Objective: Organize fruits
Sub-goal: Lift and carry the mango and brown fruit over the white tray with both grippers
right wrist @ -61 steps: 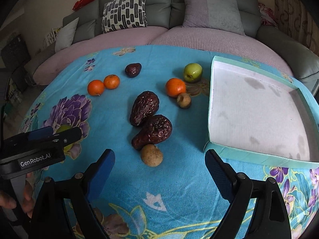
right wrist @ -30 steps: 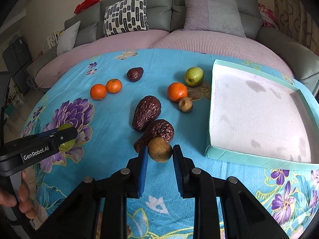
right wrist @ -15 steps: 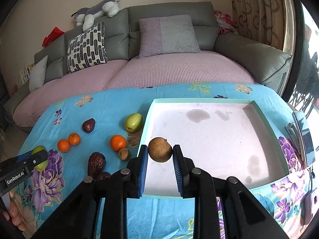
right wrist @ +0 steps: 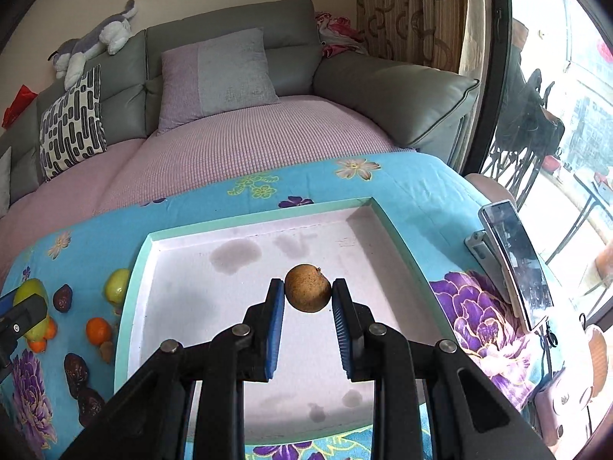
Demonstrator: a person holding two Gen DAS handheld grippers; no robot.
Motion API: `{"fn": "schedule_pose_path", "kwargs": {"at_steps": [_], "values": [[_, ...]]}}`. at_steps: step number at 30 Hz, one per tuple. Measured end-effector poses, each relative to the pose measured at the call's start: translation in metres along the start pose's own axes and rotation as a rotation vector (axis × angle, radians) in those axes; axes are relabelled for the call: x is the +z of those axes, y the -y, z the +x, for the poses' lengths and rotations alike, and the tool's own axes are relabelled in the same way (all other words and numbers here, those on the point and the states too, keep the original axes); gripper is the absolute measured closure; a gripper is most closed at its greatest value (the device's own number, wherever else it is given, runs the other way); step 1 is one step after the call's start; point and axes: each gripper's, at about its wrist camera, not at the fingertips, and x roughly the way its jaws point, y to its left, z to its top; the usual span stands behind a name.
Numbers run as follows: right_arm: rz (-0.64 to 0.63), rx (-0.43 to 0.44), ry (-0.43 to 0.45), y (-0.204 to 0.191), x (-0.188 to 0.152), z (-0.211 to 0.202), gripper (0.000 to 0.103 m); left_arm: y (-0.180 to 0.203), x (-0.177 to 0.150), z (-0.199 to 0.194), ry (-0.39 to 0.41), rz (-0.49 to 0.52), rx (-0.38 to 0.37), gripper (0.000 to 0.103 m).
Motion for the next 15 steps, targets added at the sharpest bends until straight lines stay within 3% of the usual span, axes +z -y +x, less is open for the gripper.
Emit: {"fn": "schedule_pose_path", "kwargs": {"at_steps": [7,15], "values": [[0.095,-0.053,-0.039,0.035,-0.008,0.015,0.077,0.033,-0.015,0.030,-0.046,0.072,-0.037,0.061],[0.119,-0.077,-0.091,0.048,-0.019,0.031,0.077,0.039,-0.028,0.051,-0.107,0.101,-0.002,0.061]]}}
